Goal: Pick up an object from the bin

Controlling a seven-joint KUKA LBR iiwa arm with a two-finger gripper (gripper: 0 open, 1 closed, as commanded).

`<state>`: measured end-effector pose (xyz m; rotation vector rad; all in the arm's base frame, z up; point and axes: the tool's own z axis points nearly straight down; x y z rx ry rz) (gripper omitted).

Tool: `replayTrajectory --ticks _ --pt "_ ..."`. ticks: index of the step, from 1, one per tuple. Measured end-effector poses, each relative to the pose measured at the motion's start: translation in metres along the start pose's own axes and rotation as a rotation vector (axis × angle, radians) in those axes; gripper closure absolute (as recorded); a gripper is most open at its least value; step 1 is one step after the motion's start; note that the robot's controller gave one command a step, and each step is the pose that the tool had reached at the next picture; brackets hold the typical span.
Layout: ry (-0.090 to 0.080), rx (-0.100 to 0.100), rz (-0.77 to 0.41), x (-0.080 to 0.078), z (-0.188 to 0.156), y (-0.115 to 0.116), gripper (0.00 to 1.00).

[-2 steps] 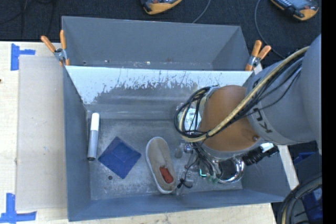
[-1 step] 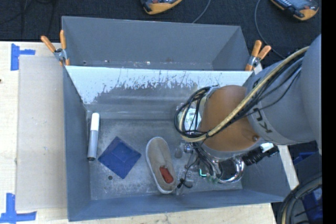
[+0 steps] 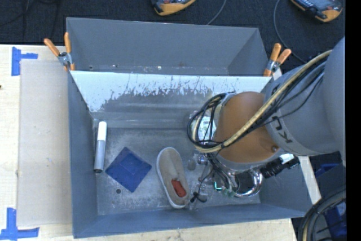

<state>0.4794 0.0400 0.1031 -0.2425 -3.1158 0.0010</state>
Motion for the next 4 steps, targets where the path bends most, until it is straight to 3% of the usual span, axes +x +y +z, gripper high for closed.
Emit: replayTrajectory --ticks 1,2,3,4 --pt "0.0 0.0 0.0 0.0 0.0 0.0 0.0" --pt "-0.001 -0.003 -0.111 -0.006 -0.014 0.098 0.0" --pt "-0.013 -0.003 -0.241 0.01 0.029 0.119 0.0" --pt "-0.015 -0.004 -0.239 0.01 0.028 0.119 1.0"
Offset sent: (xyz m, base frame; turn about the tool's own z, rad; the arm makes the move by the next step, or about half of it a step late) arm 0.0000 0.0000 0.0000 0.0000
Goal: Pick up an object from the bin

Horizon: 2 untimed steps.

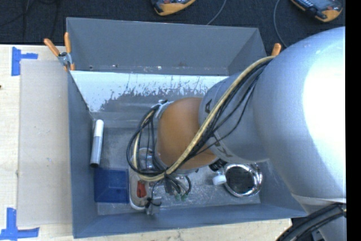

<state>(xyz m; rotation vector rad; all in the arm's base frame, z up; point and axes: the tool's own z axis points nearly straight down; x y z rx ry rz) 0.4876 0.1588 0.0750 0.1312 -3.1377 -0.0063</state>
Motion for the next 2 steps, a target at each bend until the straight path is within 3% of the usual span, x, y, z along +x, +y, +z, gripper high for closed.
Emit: replayTrajectory --ticks 1,2 --pt "-0.007 -0.002 -0.075 -0.03 -0.097 0.047 1.0" --pt "-0.015 -0.003 -0.075 -0.037 -0.205 0.029 1.0"
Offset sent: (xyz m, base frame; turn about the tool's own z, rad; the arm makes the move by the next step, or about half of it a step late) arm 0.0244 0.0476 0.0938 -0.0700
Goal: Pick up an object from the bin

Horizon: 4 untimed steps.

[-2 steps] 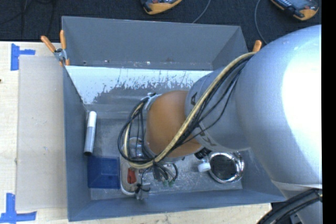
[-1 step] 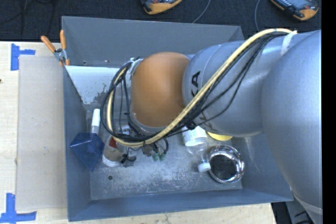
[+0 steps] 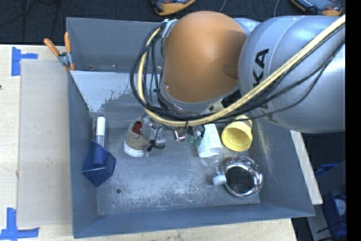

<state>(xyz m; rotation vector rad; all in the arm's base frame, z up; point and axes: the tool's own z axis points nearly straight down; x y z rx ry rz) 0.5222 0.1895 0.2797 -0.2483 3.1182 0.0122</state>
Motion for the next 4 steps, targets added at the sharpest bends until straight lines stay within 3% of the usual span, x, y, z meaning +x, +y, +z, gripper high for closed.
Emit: replayTrajectory --ticks 1,2,3,4 --pt "0.009 0.001 -0.201 0.015 0.07 -0.01 1.0" --pt "0.014 0.001 -0.185 0.012 0.082 0.001 1.0" --pt "0.014 0.001 -0.151 -0.024 0.084 -0.004 1.0" --pt "0.005 0.001 -0.14 -0.057 -0.083 -0.005 1.0"
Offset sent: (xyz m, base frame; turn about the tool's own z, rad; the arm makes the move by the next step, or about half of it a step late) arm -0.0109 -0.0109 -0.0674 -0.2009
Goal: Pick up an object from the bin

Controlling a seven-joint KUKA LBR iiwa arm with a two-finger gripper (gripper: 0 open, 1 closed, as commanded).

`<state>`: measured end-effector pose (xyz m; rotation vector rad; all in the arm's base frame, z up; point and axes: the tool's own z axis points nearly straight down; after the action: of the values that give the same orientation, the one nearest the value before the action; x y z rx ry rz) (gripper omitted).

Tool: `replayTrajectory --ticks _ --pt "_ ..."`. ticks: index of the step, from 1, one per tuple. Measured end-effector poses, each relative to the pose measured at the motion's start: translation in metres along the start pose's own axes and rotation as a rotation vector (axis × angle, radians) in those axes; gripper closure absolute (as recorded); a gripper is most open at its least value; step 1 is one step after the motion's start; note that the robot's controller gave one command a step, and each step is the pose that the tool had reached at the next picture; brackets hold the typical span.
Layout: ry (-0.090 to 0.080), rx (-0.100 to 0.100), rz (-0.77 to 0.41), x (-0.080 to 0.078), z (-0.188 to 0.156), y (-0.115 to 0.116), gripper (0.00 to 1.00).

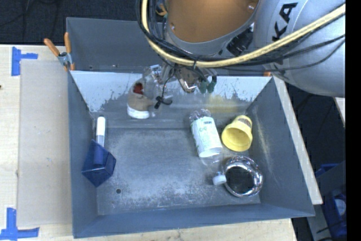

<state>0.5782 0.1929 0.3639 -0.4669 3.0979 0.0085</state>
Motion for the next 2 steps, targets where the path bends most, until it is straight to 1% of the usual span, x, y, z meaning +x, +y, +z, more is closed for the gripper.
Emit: replayTrajectory --ticks 1,2 --pt "0.001 -0.001 -0.083 -0.045 0.028 0.025 1.0" --pt "0.003 -0.002 -0.109 -0.044 0.036 0.04 1.0"
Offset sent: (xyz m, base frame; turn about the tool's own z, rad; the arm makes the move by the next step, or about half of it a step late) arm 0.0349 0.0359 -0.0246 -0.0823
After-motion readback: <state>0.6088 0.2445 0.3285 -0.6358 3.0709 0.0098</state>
